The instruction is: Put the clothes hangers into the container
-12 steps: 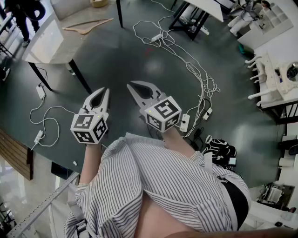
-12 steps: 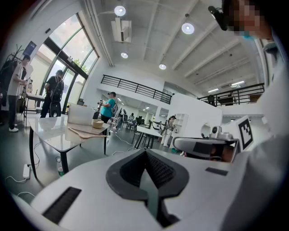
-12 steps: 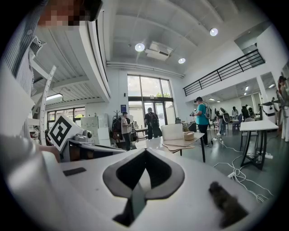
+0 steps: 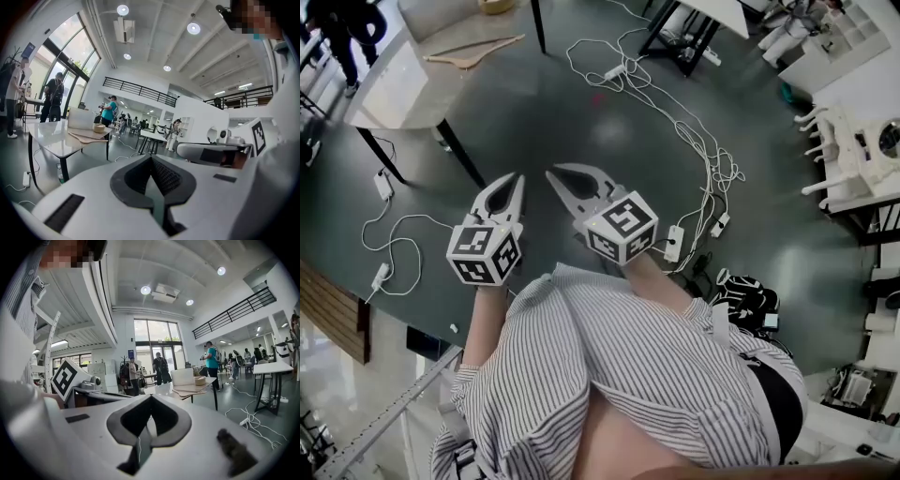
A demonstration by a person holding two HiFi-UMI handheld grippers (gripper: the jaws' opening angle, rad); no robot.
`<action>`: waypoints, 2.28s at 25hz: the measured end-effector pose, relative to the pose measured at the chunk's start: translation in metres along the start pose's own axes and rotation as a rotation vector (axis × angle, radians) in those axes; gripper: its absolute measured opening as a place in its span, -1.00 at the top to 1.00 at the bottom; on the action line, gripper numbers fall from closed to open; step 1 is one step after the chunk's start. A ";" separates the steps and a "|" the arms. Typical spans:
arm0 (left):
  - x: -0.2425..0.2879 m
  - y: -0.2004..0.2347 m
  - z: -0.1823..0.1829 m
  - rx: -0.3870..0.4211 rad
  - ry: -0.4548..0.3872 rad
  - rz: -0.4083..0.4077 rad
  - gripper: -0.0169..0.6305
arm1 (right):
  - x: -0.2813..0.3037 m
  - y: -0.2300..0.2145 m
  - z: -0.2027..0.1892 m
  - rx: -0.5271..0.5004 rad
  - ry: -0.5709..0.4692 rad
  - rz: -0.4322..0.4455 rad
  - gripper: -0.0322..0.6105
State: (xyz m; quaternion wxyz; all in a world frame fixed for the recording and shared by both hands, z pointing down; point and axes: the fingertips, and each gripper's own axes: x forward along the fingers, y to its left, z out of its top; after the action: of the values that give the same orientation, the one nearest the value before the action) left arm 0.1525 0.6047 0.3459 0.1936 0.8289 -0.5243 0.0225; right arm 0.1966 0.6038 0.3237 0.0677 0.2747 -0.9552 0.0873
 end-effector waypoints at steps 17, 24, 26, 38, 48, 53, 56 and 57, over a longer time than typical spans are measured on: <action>0.039 -0.026 -0.002 0.010 -0.004 -0.003 0.92 | -0.021 -0.033 -0.010 0.062 -0.007 -0.003 0.85; 0.052 -0.024 -0.010 -0.004 0.031 0.006 0.92 | -0.028 -0.054 -0.013 0.095 -0.037 -0.035 0.85; 0.057 -0.021 -0.008 0.030 0.034 0.015 0.92 | -0.021 -0.062 -0.014 0.103 -0.034 -0.031 0.85; 0.119 0.073 0.026 0.022 0.023 0.008 0.92 | 0.093 -0.125 -0.006 0.103 -0.011 -0.050 0.85; 0.178 0.175 0.069 0.014 0.043 -0.030 0.92 | 0.213 -0.176 0.025 0.116 -0.046 -0.093 0.85; 0.204 0.208 0.075 0.030 0.065 -0.071 0.92 | 0.253 -0.199 0.020 0.143 -0.040 -0.140 0.85; 0.216 0.223 0.073 0.006 0.083 -0.076 0.92 | 0.265 -0.207 0.014 0.154 -0.016 -0.153 0.85; 0.219 0.227 0.073 -0.002 0.087 -0.075 0.92 | 0.269 -0.209 0.012 0.157 -0.006 -0.154 0.85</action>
State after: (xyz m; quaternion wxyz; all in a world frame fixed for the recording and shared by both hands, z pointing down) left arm 0.0395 0.3062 0.3989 0.2177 0.8460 -0.4840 0.0507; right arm 0.0823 0.2888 0.3866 0.0496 0.3519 -0.9217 0.1553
